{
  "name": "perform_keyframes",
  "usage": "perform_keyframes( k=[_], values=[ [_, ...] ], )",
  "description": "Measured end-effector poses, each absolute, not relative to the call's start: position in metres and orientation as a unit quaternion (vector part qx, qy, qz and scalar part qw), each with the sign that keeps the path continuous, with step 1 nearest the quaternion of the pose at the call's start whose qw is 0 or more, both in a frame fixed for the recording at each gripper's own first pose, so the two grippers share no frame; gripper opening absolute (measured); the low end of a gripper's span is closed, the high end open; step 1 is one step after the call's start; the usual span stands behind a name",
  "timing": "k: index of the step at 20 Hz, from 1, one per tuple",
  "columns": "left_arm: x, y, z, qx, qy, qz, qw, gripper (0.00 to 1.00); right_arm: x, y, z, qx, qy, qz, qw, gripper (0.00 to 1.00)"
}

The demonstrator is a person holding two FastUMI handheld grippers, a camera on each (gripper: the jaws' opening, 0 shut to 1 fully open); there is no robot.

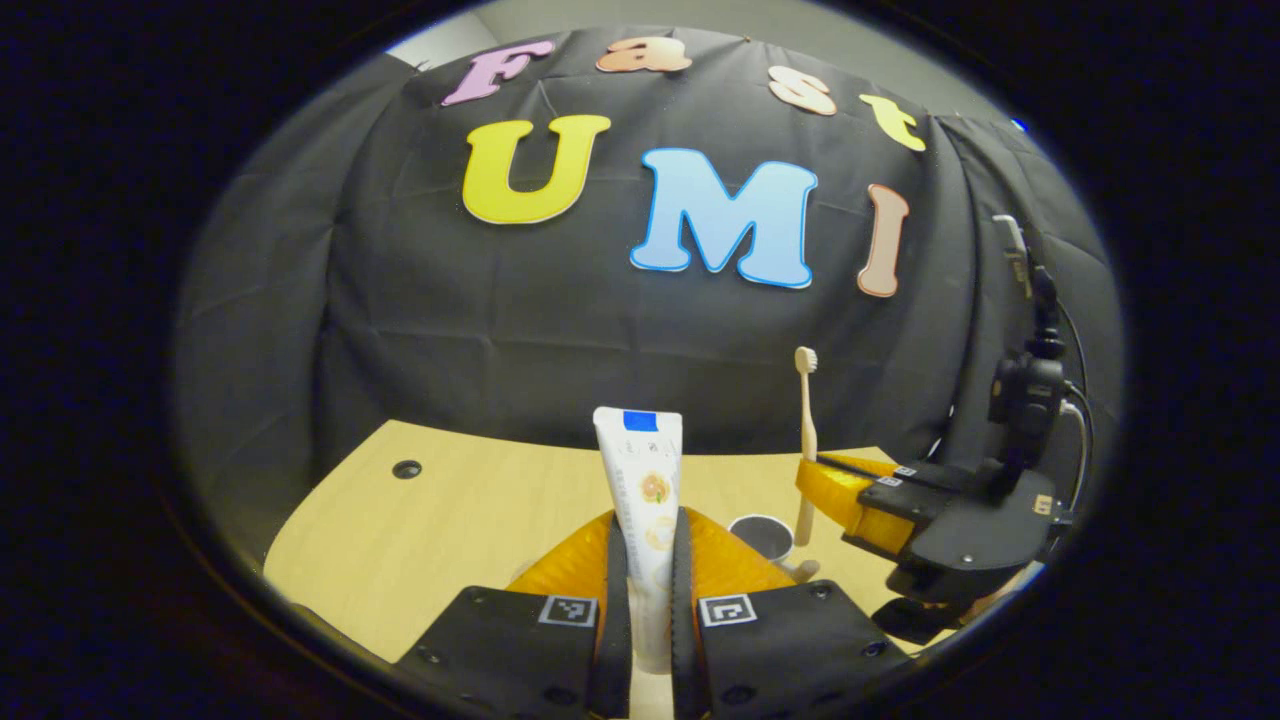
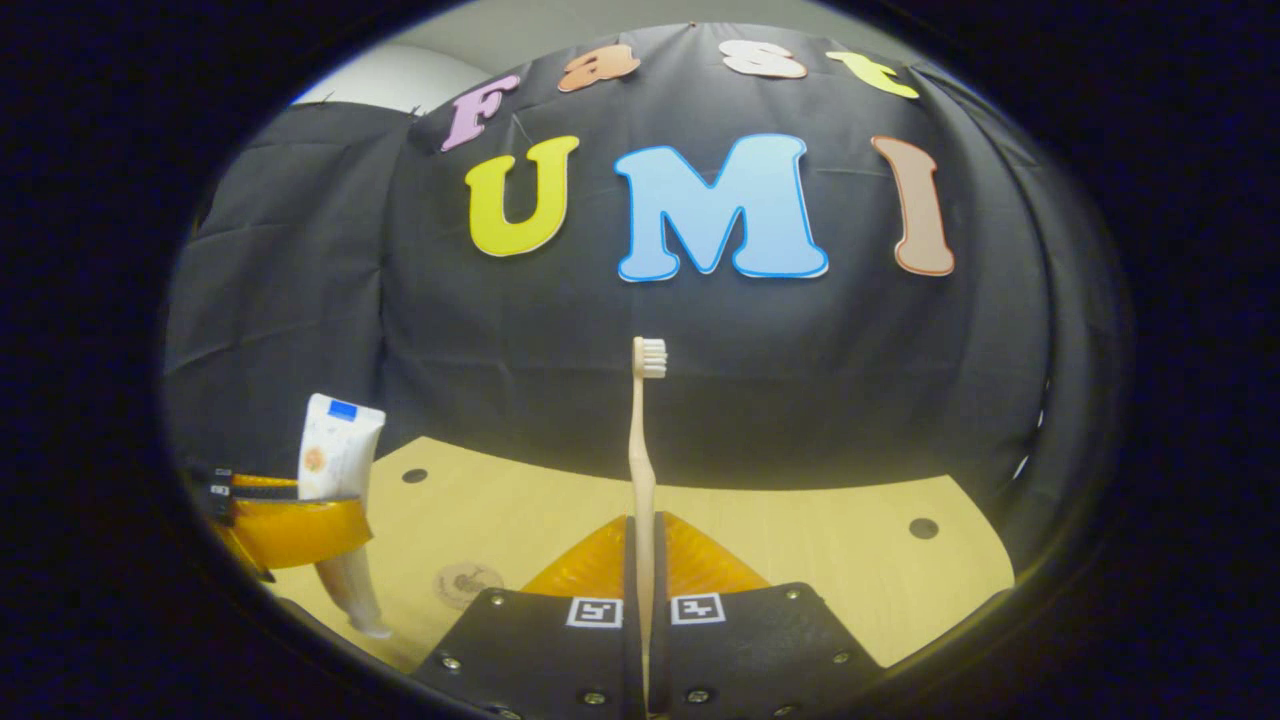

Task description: Put the toothbrush and toothpaste on the desktop into the cup, then pick up the cup and place it on the coaster on the desktop.

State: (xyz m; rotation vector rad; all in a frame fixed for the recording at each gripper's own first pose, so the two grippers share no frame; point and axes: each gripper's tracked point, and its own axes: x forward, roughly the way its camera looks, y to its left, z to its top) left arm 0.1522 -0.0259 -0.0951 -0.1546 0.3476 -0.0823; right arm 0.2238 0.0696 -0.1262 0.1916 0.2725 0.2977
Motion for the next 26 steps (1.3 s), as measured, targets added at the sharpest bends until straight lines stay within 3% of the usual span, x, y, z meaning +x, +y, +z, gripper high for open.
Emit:
perform_keyframes(
  k=[5,13,16,20,24,26],
  values=[
    [0.144,-0.011,-0.097,-0.086,0.179,-0.015,0.98,0.23,0.251,0.076,-0.145,0.079,0.118,0.141,0.98,0.04],
    [0.142,-0.006,-0.095,-0.086,0.187,0.003,0.979,0.23,0.261,0.083,-0.184,0.086,0.162,0.146,0.972,0.06],
    [0.142,-0.005,-0.095,-0.081,0.188,-0.001,0.979,0.23,0.255,0.084,-0.187,0.084,0.172,0.153,0.97,0.12],
    [0.143,-0.008,-0.097,-0.081,0.19,-0.009,0.978,0.23,0.247,0.081,-0.191,0.085,0.187,0.156,0.966,0.32],
    [0.153,-0.02,-0.099,-0.082,0.188,-0.02,0.978,0.23,0.239,0.072,-0.186,0.085,0.184,0.154,0.967,0.31],
    [0.156,-0.027,-0.1,-0.083,0.187,-0.027,0.979,0.23,0.24,0.069,-0.179,0.086,0.179,0.152,0.968,0.93]
  ],
)
